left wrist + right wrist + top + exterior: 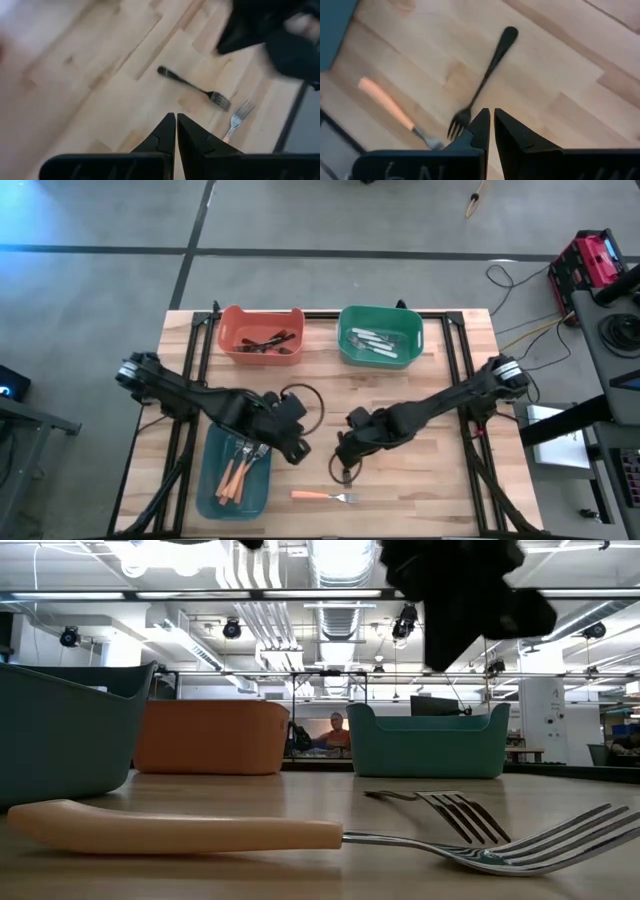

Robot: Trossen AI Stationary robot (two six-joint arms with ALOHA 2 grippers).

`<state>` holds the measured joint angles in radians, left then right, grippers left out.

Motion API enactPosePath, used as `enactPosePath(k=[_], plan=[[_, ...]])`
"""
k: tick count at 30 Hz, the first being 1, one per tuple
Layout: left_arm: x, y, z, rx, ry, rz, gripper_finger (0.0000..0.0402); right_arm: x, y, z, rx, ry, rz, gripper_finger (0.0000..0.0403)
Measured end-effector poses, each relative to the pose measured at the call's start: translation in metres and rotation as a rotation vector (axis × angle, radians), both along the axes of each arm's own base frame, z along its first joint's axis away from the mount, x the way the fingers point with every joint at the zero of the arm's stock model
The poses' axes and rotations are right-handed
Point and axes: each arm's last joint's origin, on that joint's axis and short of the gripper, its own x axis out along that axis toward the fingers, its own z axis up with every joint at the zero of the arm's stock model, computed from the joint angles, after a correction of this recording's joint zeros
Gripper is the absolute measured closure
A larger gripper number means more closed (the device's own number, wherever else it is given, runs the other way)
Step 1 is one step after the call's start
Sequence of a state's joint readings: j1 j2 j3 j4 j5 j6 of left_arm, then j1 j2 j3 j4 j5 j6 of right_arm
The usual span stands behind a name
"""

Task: Sort silverware by color (type)
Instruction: Put the black fork into the orange bin

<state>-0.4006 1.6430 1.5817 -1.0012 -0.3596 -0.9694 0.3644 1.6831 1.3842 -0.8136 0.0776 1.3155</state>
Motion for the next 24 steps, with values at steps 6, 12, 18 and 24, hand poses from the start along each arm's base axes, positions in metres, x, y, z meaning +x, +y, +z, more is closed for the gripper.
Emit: enactPosePath(k=[6, 12, 18, 24], plan=[[-0.032, 0.010, 0.025, 0.074, -0.099, -0.028, 0.0401, 0.018, -0.001, -0.018, 0.083, 0.053, -0.062, 0.0371], [-0.065, 0.025, 0.037, 0.138, -0.202, 0.027, 0.0401, 0.032, 0.000, -0.038, 0.108, 0.110, -0.094, 0.0304], [-0.085, 0.036, 0.036, 0.154, -0.282, 0.081, 0.0401, 0.041, 0.000, -0.053, 0.095, 0.131, -0.090, 0.0245], [-0.090, 0.038, 0.028, 0.133, -0.332, 0.113, 0.0401, 0.050, -0.003, -0.073, 0.073, 0.140, -0.073, 0.0211]])
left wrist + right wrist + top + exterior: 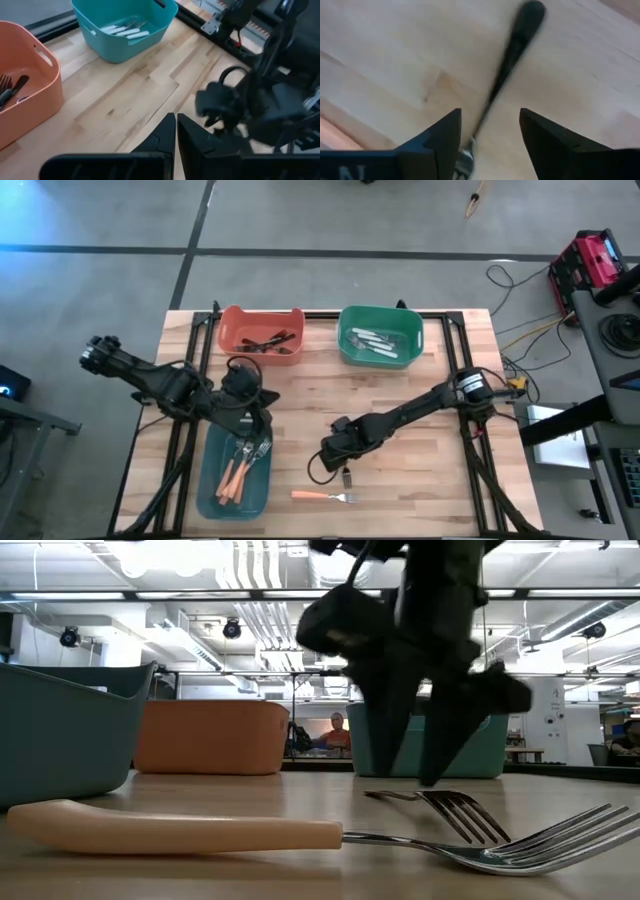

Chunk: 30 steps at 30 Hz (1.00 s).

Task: Sort silverware by color (type)
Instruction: Put the black fork into the orange bin

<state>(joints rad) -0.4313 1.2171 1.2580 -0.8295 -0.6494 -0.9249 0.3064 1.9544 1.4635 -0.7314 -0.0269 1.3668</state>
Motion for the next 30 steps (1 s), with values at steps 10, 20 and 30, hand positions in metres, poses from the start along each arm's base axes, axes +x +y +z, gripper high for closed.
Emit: enactPosePath(k=[10, 20, 30], plan=[[0.004, -0.002, -0.009, -0.001, -0.001, 0.000, 0.0402, 0.009, -0.006, -0.019, -0.028, 0.015, 0.018, 0.0245], [0.005, -0.001, -0.007, 0.009, -0.020, 0.017, 0.0402, 0.005, -0.009, -0.025, -0.088, 0.028, 0.068, 0.0386], [0.005, -0.006, 0.013, -0.030, -0.130, -0.211, 0.0401, -0.003, -0.019, 0.037, -0.204, -0.161, 0.115, 0.0391]])
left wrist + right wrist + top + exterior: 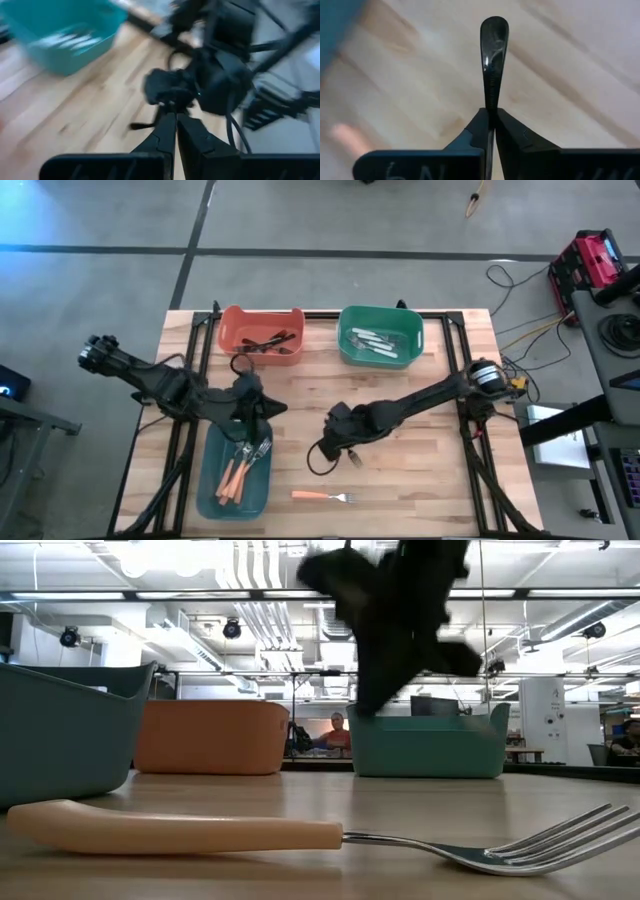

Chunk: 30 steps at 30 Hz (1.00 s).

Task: Sort silverware by color (type)
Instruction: Put the black fork into the orange bin

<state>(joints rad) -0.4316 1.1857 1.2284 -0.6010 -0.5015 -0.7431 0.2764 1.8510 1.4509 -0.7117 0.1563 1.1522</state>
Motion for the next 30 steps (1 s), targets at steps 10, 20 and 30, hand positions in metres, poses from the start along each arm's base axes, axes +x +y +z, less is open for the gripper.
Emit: enactPosePath(k=[10, 20, 30], plan=[[-0.015, 0.019, 0.041, 0.170, -0.301, -0.105, 0.0401, -0.025, -0.037, 0.104, -0.276, -0.375, 0.021, 0.0391], [-0.026, 0.078, 0.057, 0.257, -0.349, 0.155, 0.0401, -0.010, -0.136, 0.156, -0.608, -0.688, 0.101, 0.0392], [-0.035, 0.141, 0.058, 0.285, -0.323, 0.478, 0.0401, 0.016, -0.236, 0.140, -0.707, -0.945, 0.190, 0.0392]])
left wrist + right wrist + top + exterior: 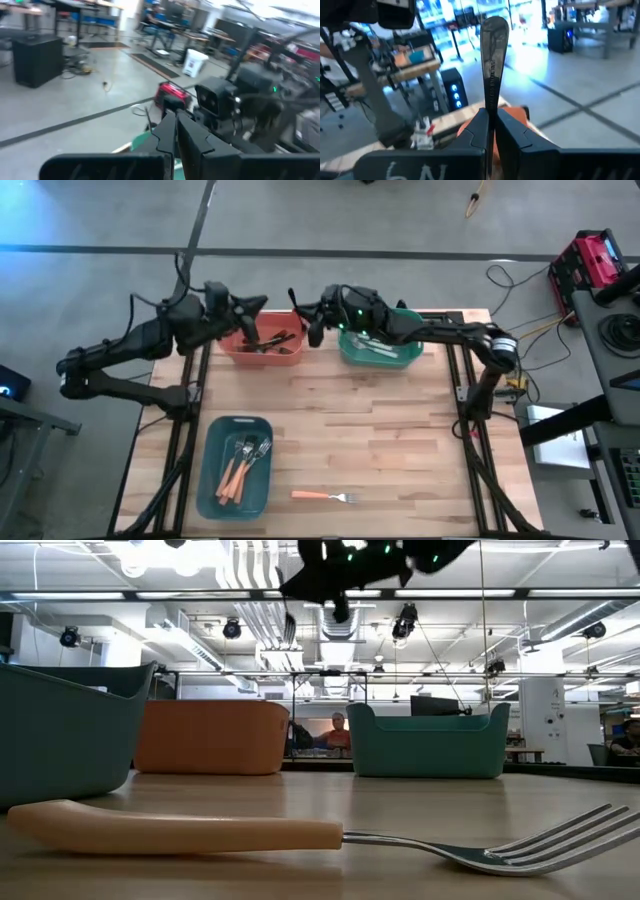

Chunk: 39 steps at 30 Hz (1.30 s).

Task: Sort silverware by color (type)
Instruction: Put the black fork into the orange bin

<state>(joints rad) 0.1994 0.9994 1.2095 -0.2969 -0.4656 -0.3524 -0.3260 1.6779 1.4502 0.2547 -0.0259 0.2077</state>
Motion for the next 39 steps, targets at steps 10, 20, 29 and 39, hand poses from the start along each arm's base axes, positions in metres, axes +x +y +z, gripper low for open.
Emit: enactPosePath(k=[10, 20, 29, 39], plan=[[-0.019, 0.016, 0.006, -0.027, -0.059, 0.138, 0.0401, 0.032, -0.040, -0.064, -0.044, -0.036, 0.026, 0.0392], [-0.019, 0.016, 0.004, -0.027, -0.042, 0.178, 0.0401, 0.048, -0.046, -0.114, -0.068, 0.071, 0.044, 0.0392], [-0.013, 0.019, 0.000, -0.031, -0.021, 0.188, 0.0401, 0.049, -0.046, -0.117, -0.133, 0.095, 0.054, 0.0391], [-0.010, 0.021, -0.002, -0.036, -0.016, 0.214, 0.0401, 0.049, -0.045, -0.118, -0.140, 0.100, 0.056, 0.0378]])
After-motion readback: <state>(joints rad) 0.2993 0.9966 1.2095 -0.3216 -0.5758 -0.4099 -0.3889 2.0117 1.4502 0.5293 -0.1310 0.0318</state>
